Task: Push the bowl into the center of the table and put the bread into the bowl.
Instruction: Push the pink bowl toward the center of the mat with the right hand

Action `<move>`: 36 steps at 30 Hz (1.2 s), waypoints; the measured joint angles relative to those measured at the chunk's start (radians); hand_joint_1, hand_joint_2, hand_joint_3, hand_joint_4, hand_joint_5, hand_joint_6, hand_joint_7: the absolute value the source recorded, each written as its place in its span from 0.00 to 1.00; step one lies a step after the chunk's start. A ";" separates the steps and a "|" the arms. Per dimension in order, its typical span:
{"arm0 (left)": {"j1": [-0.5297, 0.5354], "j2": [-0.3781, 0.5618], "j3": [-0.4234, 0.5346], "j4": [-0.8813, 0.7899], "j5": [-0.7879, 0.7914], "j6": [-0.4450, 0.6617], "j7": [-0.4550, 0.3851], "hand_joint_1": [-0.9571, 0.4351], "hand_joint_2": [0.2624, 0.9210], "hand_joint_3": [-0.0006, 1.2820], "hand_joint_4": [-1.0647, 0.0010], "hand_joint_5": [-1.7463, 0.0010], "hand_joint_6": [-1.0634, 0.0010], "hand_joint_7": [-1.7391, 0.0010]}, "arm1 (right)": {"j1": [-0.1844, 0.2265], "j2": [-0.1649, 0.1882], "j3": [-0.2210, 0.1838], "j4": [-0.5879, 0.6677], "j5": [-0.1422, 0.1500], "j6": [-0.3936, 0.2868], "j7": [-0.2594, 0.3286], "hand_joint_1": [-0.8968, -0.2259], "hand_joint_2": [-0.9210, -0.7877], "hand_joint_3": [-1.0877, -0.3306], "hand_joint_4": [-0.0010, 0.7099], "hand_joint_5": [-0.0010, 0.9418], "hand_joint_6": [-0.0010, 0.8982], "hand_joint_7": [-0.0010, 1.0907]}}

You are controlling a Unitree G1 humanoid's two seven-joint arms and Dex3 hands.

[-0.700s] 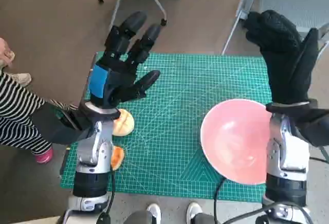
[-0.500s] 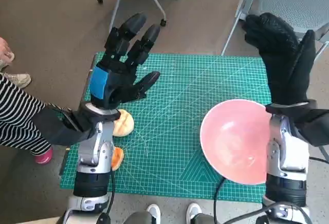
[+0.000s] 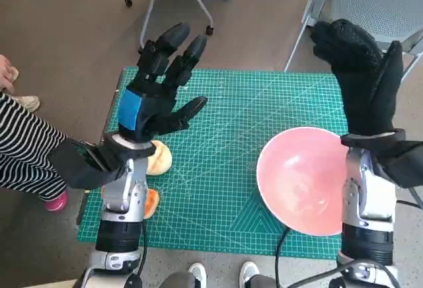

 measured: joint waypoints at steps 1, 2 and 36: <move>0.000 0.000 0.000 0.001 0.000 -0.001 0.000 0.59 0.90 0.30 0.76 0.99 1.00 0.66 | 0.000 0.000 0.000 0.001 0.000 0.000 0.000 0.33 0.00 0.58 0.31 0.00 0.14 0.48; 0.000 0.000 0.000 0.002 0.000 -0.002 0.000 0.59 0.90 0.30 0.76 0.99 1.00 0.66 | 0.000 0.000 0.000 0.002 0.000 -0.001 0.000 0.32 0.00 0.58 0.31 0.00 0.14 0.48; -0.003 0.007 0.005 0.002 -0.007 0.005 0.006 0.58 0.93 0.26 0.76 0.99 1.00 0.66 | 0.301 -0.081 -0.213 0.071 -0.074 -0.274 -0.142 0.35 0.00 0.39 0.24 0.01 0.01 0.52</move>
